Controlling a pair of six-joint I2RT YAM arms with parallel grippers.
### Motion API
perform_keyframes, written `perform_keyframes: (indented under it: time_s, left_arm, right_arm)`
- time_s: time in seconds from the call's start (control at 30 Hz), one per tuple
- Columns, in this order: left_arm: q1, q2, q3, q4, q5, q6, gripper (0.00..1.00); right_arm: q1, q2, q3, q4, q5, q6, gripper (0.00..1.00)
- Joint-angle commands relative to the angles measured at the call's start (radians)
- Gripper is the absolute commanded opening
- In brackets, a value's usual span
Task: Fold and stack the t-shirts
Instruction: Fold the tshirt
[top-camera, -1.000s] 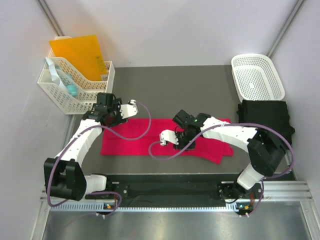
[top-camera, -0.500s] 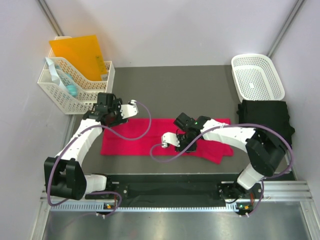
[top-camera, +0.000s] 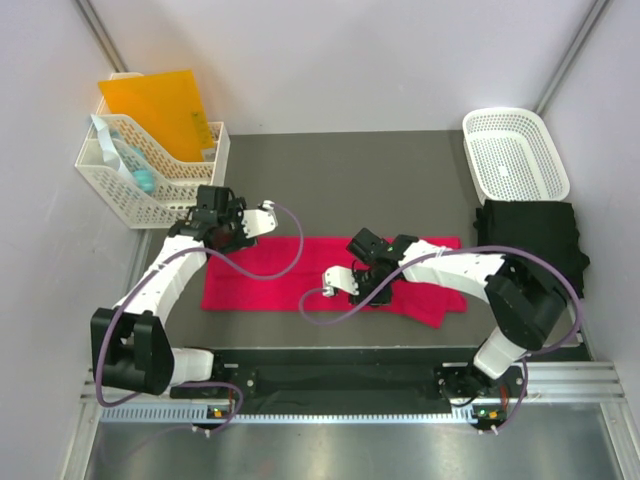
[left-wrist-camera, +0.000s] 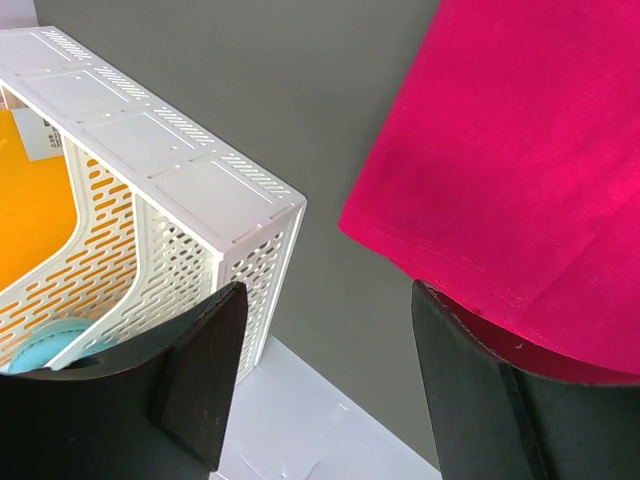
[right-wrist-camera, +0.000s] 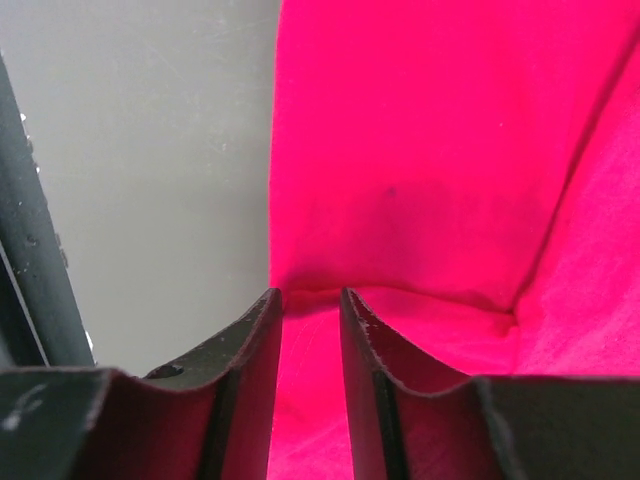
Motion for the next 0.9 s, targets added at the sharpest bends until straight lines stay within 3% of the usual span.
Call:
perform_keyframes:
  time_s: [0.0,0.1,0.13,0.77,0.8,0.87]
  left_arm:
    - [-0.004,0.004,0.039,0.041,0.021,-0.003,0.72]
    - [-0.005,0.005,0.042,0.044,0.021,-0.003,0.72]
    - [-0.005,0.008,0.042,0.044,0.024,-0.003,0.72]
    - [-0.013,0.04,0.07,0.057,0.026,0.009,0.72]
    - [-0.013,0.042,0.071,0.058,0.026,0.009,0.72]
    - [-0.014,0.045,0.073,0.057,0.029,0.011,0.72]
  right_arm:
    - [-0.002,0.014,-0.01,0.032,-0.02,0.011,0.27]
    - [-0.002,0.019,-0.012,0.033,-0.017,0.009,0.02]
    - [-0.002,0.019,-0.01,0.033,-0.015,0.011,0.0]
    - [-0.001,0.0,0.116,-0.071,-0.118,-0.017,0.0]
    - [-0.001,0.006,0.117,-0.076,-0.121,-0.017,0.01]
    - [-0.001,0.017,0.123,-0.094,-0.129,-0.028,0.16]
